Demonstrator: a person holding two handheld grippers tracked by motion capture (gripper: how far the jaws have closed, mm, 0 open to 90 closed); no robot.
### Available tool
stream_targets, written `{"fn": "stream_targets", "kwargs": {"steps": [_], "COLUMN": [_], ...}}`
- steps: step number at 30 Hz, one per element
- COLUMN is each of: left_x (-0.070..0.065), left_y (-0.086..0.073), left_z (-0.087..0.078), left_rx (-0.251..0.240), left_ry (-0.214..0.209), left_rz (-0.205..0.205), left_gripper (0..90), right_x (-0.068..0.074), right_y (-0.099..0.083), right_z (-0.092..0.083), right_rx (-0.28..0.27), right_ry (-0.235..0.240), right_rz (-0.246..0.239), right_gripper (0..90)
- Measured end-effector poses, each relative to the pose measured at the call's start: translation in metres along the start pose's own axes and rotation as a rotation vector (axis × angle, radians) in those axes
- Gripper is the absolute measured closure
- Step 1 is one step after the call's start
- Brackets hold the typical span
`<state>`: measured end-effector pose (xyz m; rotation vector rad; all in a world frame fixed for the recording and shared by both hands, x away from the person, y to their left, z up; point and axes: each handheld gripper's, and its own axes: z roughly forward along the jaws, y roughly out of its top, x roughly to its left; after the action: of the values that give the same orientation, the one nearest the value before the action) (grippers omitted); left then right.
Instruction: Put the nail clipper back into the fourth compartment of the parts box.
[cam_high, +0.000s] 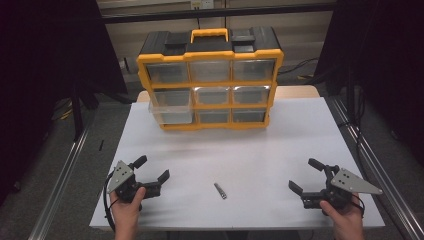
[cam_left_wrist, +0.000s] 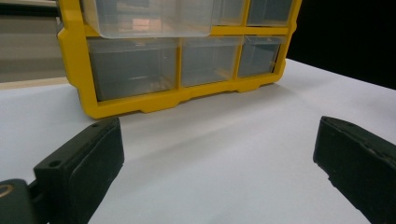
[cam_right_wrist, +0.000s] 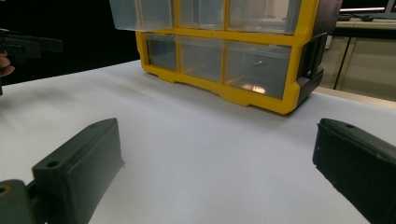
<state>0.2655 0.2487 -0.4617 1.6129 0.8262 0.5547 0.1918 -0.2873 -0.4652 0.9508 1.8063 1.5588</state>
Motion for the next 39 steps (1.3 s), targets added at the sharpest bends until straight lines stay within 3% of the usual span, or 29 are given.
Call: {"fn": "stream_targets", "kwargs": {"steps": [10,15,26,27,28,31,33,39], "left_x": [-0.001,-0.006,-0.024,-0.024,-0.027,-0.032,-0.036,-0.046], "left_y": [0.001,0.002,0.004,0.005,0.004,0.005,0.006,0.007], "left_z": [0.003,0.007,0.025,0.026,0.028,0.033,0.036,0.043], "left_rx": [0.004,0.023,0.068,0.090,0.086,0.116,0.130,0.141], "left_ry": [-0.002,-0.033,-0.097,-0.095,-0.088,-0.083,-0.107,-0.110], "left_rz": [-0.015,0.000,-0.016,0.008,-0.014,-0.012,-0.004,-0.016], "left_gripper": [2.0,2.0,1.6,1.6,1.6,1.7,1.9,1.8], "right_x": [0.000,0.000,0.001,0.001,0.001,0.000,0.001,0.001], "right_y": [0.001,0.000,0.001,0.001,0.001,0.001,0.001,0.001], "right_z": [0.000,0.001,0.002,0.002,0.002,0.003,0.003,0.002], "right_rx": [-0.004,0.000,-0.003,-0.002,-0.003,-0.002,-0.005,-0.004], "right_ry": [-0.013,-0.017,-0.010,-0.008,-0.004,-0.006,-0.008,-0.008], "right_rz": [-0.003,0.000,-0.004,-0.006,-0.005,-0.011,-0.009,-0.006], "right_gripper": [0.8,0.7,0.9,0.8,0.8,0.9,0.9,0.9]}}
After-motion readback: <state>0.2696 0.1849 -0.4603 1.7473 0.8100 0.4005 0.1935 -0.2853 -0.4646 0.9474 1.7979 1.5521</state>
